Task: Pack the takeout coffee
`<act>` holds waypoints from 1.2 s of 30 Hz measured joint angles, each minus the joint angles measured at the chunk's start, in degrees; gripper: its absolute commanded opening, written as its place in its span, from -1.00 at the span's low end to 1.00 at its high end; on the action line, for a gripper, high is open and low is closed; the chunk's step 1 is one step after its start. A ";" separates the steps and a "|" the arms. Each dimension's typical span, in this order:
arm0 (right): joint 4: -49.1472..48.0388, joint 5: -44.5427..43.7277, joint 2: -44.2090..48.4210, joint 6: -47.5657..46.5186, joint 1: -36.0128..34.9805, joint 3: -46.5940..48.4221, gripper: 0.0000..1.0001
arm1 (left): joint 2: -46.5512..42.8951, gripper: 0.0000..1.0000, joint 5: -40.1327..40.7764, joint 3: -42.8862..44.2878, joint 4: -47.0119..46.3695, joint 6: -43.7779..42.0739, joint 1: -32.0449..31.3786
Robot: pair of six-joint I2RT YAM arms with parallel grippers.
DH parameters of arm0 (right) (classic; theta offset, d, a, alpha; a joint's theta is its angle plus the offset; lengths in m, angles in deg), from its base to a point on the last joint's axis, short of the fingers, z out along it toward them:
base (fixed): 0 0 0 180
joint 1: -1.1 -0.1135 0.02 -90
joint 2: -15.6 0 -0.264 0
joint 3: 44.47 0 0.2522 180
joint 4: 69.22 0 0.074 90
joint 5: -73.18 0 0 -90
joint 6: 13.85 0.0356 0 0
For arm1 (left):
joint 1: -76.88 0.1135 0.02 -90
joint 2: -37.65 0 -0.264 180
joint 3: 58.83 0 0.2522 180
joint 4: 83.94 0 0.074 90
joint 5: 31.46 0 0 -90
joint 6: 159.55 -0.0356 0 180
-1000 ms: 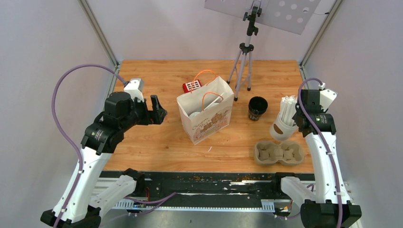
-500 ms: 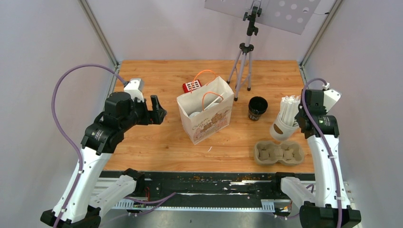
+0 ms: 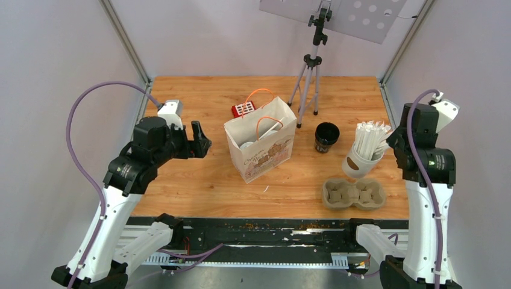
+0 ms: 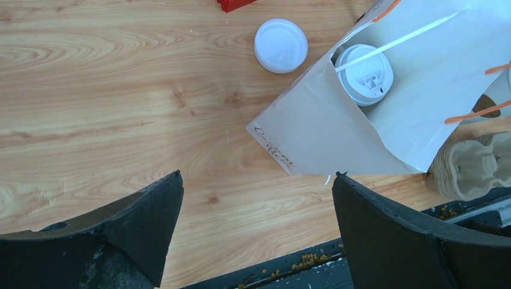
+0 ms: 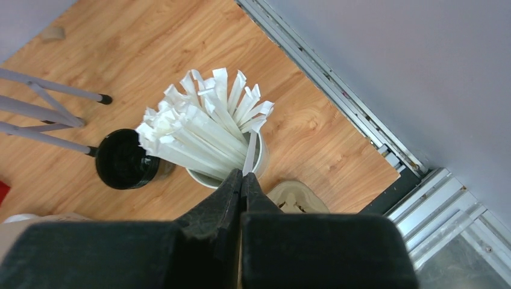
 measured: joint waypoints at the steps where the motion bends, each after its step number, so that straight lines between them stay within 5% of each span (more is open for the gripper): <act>1: 1.01 0.37 -0.04 -0.13 0.00 1.90 -1.00 | 0.02 1.00 0.00 0.00 0.00 0.02 0.00; 9: 6.47 -0.55 0.63 -3.34 0.00 15.87 -1.00 | 0.83 1.00 -0.07 0.00 -0.04 0.11 0.00; 18: 2.05 -0.48 3.54 -8.50 0.00 23.96 -1.00 | 1.60 1.00 -0.02 0.00 -0.09 0.48 0.00; 36: -14.97 46.86 0.66 2.80 0.00 11.43 -1.00 | 3.98 1.00 -1.09 2.38 -2.29 1.95 0.00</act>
